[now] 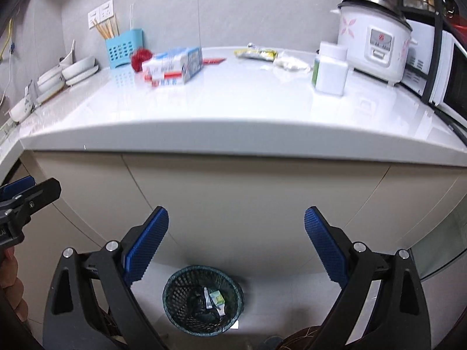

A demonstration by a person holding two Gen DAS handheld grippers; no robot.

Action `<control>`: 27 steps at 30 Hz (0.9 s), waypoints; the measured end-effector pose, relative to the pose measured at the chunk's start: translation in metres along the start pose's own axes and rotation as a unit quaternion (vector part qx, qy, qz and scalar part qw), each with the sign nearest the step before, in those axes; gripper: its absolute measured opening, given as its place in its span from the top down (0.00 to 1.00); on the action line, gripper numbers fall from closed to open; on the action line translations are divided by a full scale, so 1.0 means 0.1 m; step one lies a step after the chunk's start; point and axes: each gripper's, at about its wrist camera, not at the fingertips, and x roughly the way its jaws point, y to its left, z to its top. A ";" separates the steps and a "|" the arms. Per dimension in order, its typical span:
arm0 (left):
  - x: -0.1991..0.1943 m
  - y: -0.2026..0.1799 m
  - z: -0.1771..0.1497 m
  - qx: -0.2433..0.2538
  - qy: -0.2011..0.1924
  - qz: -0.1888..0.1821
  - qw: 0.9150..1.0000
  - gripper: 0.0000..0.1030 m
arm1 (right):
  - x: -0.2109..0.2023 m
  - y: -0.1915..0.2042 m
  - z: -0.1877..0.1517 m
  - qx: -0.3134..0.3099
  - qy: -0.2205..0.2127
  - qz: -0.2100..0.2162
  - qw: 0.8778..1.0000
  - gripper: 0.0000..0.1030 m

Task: Collect trash
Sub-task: 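Raise both tools from the bin back up to the counter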

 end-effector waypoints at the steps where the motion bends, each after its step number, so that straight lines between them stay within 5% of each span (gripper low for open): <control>1: -0.03 -0.03 0.06 0.003 -0.003 -0.001 1.000 0.07 | -0.04 -0.02 0.05 0.002 -0.003 0.000 1.000 0.12; 13: -0.22 -0.21 0.73 0.008 -0.011 -0.003 1.000 0.06 | -0.34 -0.18 0.66 0.011 -0.025 -0.009 1.000 0.12; 27: -0.10 -0.37 1.46 0.017 0.002 0.002 1.000 0.06 | -0.25 -0.52 1.36 0.038 -0.006 -0.013 0.999 0.12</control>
